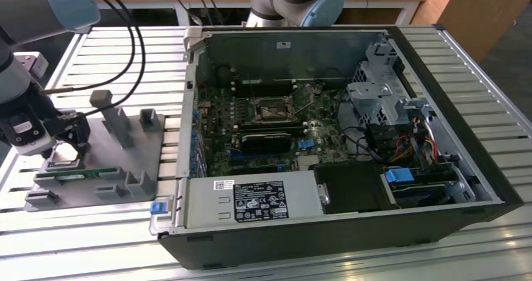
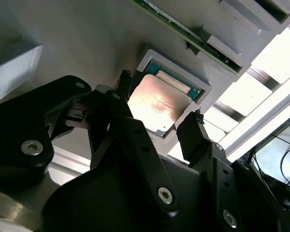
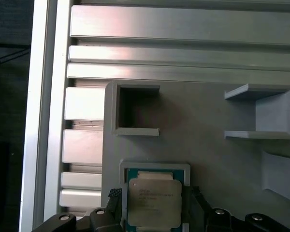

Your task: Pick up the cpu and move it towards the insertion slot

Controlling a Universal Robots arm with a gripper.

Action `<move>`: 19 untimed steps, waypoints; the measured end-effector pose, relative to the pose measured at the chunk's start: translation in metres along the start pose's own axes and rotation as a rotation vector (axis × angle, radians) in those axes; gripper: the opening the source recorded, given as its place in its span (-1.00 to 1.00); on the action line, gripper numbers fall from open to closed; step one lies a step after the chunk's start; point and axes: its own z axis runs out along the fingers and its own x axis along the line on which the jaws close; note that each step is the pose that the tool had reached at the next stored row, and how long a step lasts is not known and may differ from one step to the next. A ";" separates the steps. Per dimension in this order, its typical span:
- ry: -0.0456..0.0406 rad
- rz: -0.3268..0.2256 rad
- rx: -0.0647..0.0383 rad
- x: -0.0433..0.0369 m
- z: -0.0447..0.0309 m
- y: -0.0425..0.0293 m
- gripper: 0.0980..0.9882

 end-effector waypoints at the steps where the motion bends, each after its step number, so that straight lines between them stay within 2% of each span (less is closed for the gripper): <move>1: 0.0000 0.000 0.000 0.0001 0.0007 0.0000 0.26; 7: -0.0001 0.000 0.000 0.0013 0.0042 -0.0001 0.26; 8: -0.0002 0.000 0.000 0.0014 0.0047 -0.0001 0.23; 9: 0.0001 0.000 0.000 0.0016 0.0050 -0.0002 0.08; 11: 0.0004 0.000 0.000 0.0016 0.0052 -0.0002 0.00; 19: -0.0006 0.000 0.000 0.0015 0.0040 -0.0001 0.00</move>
